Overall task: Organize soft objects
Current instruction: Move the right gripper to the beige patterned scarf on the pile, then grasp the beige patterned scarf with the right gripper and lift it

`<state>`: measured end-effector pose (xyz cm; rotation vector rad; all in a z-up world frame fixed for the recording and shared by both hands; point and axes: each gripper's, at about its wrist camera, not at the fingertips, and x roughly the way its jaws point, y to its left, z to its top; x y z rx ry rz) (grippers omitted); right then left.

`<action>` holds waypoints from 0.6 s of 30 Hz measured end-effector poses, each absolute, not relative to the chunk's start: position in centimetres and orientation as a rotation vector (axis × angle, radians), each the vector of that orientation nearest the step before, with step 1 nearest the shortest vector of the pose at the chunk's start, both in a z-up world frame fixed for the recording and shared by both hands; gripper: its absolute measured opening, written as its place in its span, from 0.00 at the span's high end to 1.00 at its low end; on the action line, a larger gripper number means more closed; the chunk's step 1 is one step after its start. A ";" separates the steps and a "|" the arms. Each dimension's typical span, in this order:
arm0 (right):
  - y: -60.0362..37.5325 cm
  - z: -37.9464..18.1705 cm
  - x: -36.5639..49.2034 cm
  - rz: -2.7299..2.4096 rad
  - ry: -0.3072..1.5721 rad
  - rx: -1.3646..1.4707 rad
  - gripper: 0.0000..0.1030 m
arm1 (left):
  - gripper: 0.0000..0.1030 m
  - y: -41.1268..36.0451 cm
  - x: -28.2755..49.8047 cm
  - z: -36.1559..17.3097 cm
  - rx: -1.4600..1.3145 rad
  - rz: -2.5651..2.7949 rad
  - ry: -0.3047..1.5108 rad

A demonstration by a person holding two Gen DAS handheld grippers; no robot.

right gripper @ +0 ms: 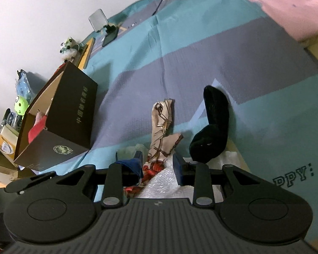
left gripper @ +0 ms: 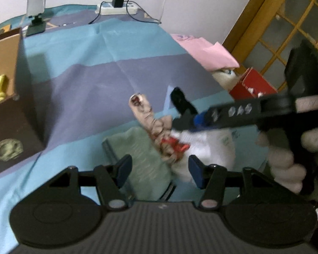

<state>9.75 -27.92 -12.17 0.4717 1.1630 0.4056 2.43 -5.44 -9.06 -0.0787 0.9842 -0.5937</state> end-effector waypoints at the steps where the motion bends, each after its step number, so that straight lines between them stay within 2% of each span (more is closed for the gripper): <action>1: -27.8 -12.4 9.9 0.410 1.168 0.471 0.87 | 0.45 -5.6 2.8 -9.1 -0.096 -0.598 0.978; 4: -27.5 -13.2 10.8 0.418 1.184 0.464 0.87 | 0.57 -6.0 3.8 -9.5 -0.145 -0.606 0.972; 10: -26.7 -15.0 12.7 0.408 1.249 0.442 0.87 | 0.58 -6.5 5.9 -11.3 -0.218 -0.594 1.013; 16: -26.2 -15.3 13.6 0.464 1.249 0.448 0.87 | 0.64 -7.8 7.4 -13.2 -0.216 -0.590 1.054; 18: -26.3 -15.4 13.8 0.481 1.249 0.455 0.90 | 0.66 -8.1 7.7 -13.6 -0.218 -0.591 1.064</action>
